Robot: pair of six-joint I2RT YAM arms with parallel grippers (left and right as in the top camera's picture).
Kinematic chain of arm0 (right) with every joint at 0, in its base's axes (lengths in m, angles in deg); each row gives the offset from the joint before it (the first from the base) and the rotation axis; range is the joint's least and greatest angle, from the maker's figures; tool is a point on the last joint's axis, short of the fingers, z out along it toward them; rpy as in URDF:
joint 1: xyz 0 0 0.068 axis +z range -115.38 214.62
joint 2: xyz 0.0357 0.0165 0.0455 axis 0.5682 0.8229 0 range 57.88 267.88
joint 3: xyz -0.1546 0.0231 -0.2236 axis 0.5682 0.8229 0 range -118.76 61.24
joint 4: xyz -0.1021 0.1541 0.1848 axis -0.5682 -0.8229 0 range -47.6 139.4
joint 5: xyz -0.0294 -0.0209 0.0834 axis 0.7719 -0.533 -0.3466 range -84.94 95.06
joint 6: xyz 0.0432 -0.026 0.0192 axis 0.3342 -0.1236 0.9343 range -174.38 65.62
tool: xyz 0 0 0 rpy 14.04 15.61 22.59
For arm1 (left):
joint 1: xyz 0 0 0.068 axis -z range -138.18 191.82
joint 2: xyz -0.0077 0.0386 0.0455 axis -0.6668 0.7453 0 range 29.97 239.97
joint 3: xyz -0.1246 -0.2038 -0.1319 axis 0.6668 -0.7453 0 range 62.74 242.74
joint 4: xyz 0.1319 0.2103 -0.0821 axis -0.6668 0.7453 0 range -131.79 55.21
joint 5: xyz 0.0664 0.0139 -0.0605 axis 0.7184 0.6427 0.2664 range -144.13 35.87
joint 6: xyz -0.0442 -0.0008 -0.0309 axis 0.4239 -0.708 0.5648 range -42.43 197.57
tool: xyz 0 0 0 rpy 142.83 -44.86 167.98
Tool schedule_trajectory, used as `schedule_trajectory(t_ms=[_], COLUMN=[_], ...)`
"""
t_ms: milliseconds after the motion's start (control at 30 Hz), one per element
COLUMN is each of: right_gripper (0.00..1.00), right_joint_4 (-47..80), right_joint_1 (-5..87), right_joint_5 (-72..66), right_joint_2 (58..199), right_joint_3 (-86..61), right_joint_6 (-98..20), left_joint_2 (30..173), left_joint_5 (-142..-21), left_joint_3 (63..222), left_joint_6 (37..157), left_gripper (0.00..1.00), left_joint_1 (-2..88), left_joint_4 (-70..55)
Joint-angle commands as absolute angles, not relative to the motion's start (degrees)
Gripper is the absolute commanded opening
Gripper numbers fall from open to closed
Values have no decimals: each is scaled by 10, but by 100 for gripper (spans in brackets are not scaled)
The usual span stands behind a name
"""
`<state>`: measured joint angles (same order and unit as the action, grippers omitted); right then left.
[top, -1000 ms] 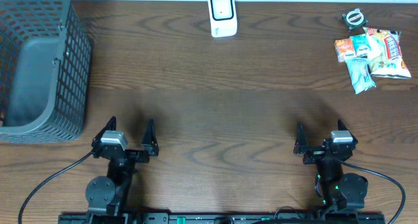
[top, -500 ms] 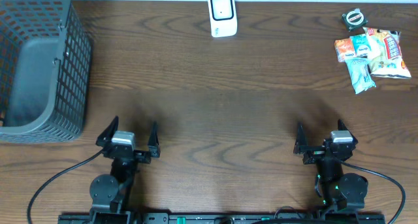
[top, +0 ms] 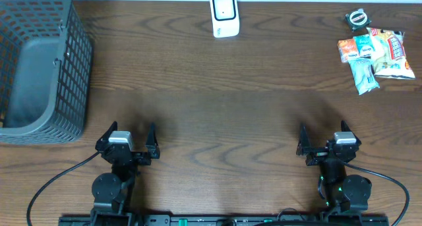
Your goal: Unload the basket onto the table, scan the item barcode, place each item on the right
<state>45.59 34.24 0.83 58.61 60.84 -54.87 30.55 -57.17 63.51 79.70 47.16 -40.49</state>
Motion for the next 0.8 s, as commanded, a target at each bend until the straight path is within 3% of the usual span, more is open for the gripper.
schedule_trajectory(t_ms=[0,767], right_gripper=[99,99], right_joint_4=[453,453], right_joint_1=[347,347], right_joint_5=[11,11], right_joint_2=[583,583], right_joint_3=[609,609], right_joint_6=[-548,-548], left_joint_2=[300,300], left_joint_5=[-560,-543], left_joint_3=[629,629], left_joint_6=[798,761], left_gripper=[98,98], left_joint_1=[470,470], left_joint_4=[-377,-375])
